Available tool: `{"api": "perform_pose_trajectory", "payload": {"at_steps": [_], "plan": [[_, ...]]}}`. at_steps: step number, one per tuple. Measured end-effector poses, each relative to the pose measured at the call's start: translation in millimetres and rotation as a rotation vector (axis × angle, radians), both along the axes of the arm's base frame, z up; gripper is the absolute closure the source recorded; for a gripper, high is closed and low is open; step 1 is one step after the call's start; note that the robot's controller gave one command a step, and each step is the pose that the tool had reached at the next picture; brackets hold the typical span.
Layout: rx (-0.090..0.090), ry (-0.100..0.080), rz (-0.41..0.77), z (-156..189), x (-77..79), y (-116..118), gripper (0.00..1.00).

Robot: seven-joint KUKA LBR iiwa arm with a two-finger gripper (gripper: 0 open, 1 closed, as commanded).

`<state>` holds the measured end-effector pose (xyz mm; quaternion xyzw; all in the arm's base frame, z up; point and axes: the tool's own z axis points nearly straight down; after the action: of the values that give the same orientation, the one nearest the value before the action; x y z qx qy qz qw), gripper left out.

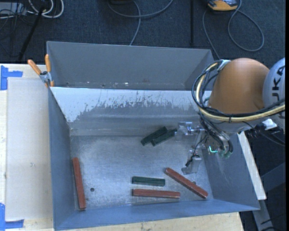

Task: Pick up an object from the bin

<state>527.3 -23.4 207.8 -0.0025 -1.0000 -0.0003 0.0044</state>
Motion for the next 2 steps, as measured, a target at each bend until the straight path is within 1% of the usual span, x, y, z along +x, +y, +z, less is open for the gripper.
{"api": "perform_pose_trajectory", "payload": {"at_steps": [1, 2], "plan": [[0.0, 0.002, 0.038, -124.5, -38.3, -9.0, 0.0], [0.001, -0.007, 0.04, -138.1, -35.8, -16.7, 0.0]]}}
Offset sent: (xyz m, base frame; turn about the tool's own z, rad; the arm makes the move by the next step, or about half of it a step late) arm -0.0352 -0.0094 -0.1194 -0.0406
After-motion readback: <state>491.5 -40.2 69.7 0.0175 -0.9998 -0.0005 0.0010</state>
